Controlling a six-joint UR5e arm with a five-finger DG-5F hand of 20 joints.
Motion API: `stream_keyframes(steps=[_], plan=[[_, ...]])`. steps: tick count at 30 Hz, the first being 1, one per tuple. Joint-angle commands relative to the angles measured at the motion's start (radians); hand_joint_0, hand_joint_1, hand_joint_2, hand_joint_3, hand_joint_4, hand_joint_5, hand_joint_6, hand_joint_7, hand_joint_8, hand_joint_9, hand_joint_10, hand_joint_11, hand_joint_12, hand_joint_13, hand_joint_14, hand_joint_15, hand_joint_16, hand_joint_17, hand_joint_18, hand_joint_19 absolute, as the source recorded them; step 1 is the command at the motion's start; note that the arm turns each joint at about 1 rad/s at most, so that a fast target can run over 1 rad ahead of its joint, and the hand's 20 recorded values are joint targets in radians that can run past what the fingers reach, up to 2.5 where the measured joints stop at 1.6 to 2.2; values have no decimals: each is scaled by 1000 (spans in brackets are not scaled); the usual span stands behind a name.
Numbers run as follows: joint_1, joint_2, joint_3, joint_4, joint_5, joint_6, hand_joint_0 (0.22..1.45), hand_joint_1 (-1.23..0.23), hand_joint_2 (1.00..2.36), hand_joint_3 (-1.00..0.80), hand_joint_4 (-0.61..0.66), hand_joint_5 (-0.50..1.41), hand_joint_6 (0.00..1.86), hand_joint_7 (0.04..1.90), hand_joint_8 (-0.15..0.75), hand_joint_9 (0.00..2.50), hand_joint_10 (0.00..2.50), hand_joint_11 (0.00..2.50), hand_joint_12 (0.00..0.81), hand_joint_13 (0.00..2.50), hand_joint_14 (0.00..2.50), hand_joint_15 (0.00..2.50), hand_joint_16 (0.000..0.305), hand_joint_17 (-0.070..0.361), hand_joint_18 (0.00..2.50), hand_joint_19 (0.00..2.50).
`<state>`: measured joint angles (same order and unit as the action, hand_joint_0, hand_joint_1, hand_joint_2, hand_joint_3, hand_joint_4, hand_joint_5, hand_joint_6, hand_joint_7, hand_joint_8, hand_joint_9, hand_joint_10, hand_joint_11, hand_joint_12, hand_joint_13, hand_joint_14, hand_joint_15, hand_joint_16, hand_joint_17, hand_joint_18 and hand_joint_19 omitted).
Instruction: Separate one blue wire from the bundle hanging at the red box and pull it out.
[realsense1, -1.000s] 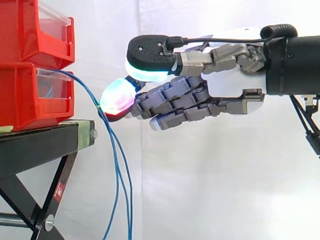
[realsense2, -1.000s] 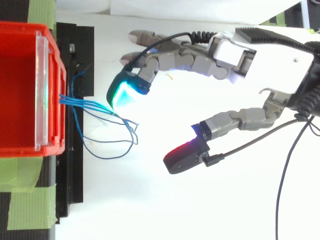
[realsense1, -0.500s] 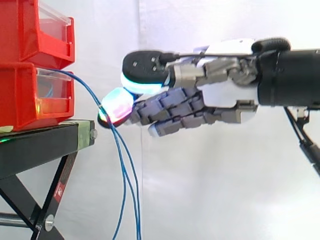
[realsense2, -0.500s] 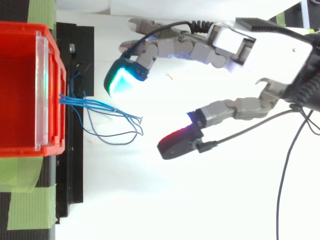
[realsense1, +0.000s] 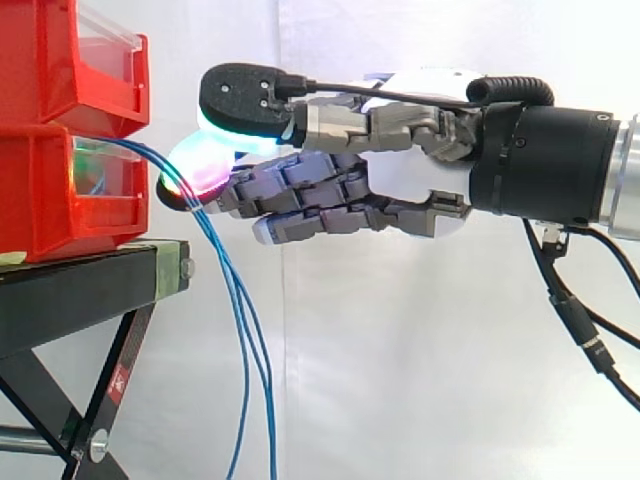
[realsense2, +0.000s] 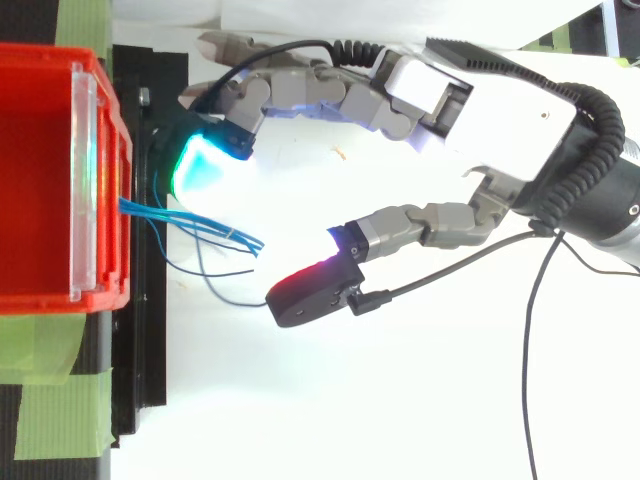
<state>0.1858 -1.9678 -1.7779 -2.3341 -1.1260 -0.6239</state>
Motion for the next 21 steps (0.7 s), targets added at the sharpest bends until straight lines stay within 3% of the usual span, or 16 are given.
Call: stream_keyframes(steps=[1, 8, 13, 21], plan=[[1, 0, 0, -7, 2, -2, 590, -708, 1000, -500, 307, -154, 503, 1101, 289, 420, 5, 175, 329, 146, 3, 99, 48, 107, 143, 324], [1, -2, 0, -25, -2, -5, 590, -712, 1000, -500, 307, -154, 503, 1103, 290, 423, 5, 176, 328, 147, 3, 96, 47, 107, 145, 327], [-9, -14, -2, -94, -8, 1, 587, -699, 1000, -500, 310, -156, 503, 1089, 290, 422, 7, 176, 329, 147, 4, 99, 47, 107, 145, 333], [-14, -23, 0, -79, -9, 12, 590, -696, 1000, -500, 314, -151, 503, 1110, 294, 444, 5, 188, 331, 165, 3, 100, 47, 106, 156, 336]])
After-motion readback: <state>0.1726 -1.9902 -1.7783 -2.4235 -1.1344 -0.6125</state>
